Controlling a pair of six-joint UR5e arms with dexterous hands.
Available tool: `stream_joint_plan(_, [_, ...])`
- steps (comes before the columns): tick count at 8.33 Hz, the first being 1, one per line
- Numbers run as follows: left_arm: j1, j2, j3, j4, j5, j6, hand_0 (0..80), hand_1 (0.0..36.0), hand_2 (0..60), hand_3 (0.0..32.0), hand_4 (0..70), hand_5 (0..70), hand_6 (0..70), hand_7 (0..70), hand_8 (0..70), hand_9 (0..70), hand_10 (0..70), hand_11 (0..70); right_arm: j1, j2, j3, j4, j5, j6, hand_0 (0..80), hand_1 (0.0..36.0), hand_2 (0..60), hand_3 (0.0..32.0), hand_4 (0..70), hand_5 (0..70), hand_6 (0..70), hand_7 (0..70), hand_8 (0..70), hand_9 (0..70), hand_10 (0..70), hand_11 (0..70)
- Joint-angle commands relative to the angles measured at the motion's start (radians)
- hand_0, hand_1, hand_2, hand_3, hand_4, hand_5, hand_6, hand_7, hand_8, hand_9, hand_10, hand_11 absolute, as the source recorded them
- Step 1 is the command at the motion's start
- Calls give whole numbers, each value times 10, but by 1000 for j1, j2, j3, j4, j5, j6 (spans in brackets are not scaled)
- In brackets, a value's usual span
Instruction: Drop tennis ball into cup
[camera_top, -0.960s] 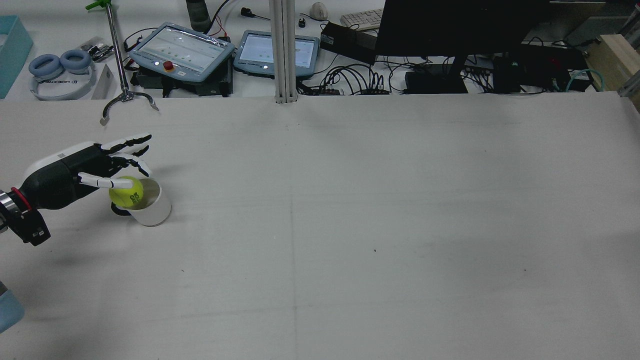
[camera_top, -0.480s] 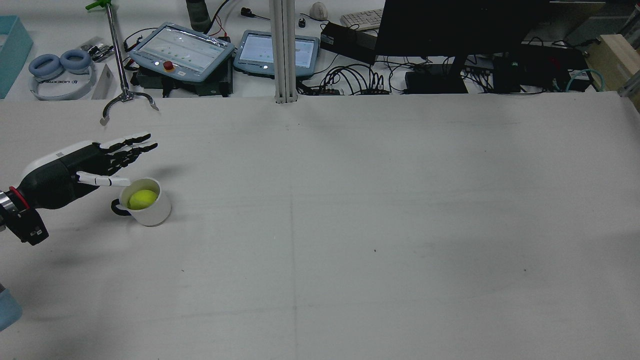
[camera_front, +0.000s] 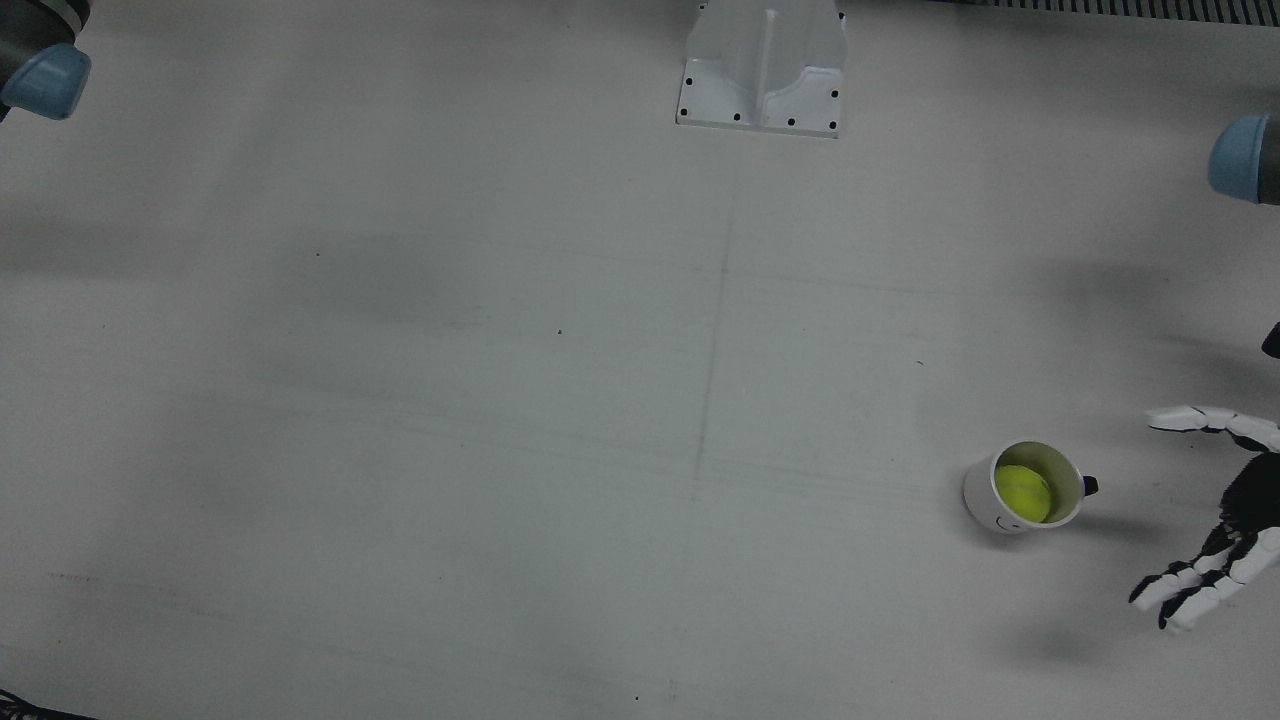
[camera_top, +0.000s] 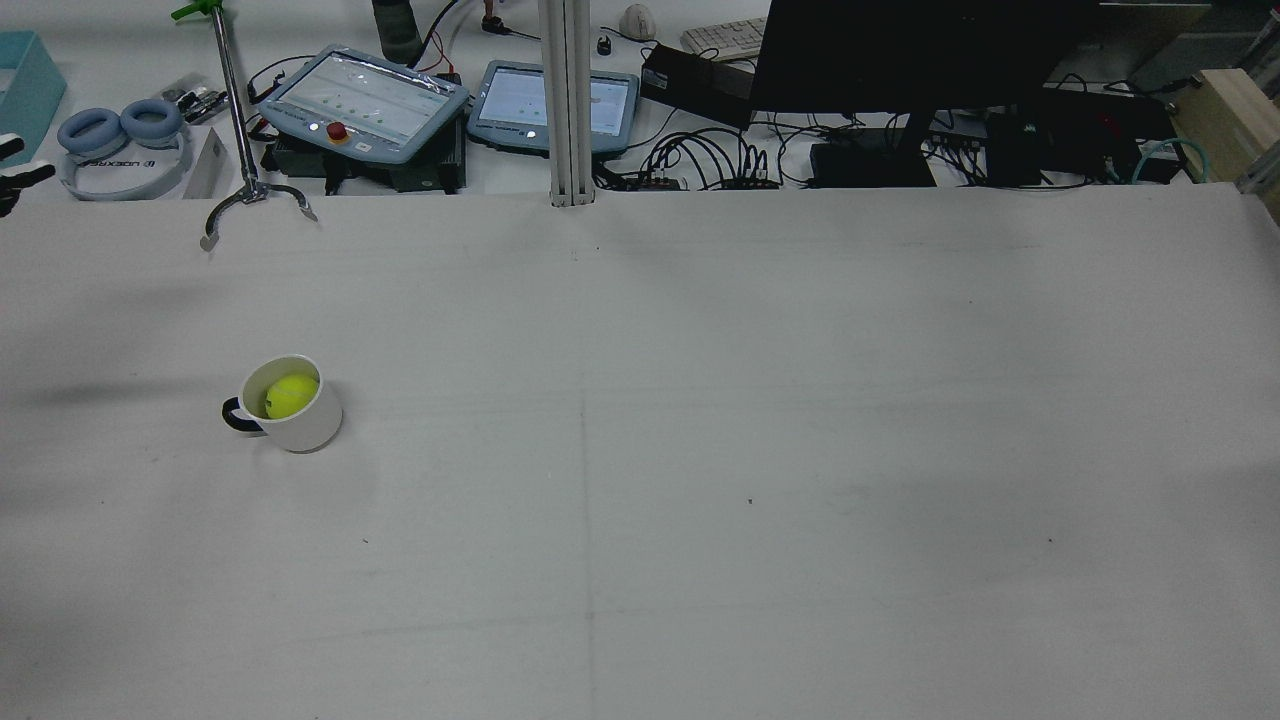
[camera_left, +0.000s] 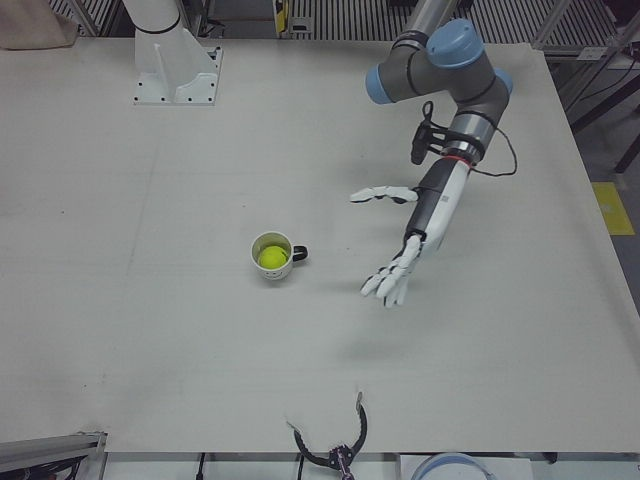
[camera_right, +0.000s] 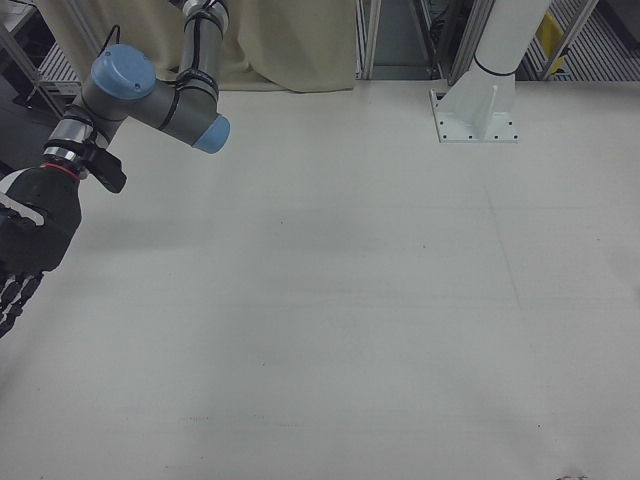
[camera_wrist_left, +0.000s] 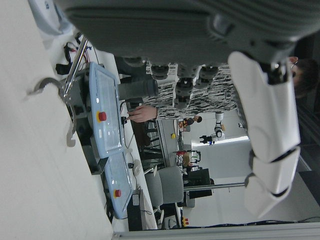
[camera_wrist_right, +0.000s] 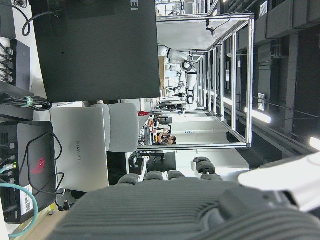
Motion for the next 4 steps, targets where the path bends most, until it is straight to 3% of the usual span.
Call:
stream_joint_plan(1, [-227,78,-16,-83,41,-10,443,109,184,0,103,75,249,76,64,32,13,27,0,0,-1,0,0,1,0,0,0,0,0,0,0,0,0,0,0,0])
stream_joint_plan(2, [-230,78,-21,-80,41,-9,448,111,180,0,104,77,250,76,68,37,17,34,0,0,-2,0,0,0,0,0,0,0,0,0,0,0,0,0,0,0])
stream_joint_plan(3, [-232,81,-24,-79,41,-9,451,107,187,0,106,93,335,62,87,38,20,38,0,0,-2,0,0,0,0,0,0,0,0,0,0,0,0,0,0,0])
stream_joint_plan(4, [-230,89,-27,-80,41,-7,450,110,164,0,101,73,228,75,62,34,15,31,0,0,-2,0,0,0,0,0,0,0,0,0,0,0,0,0,0,0])
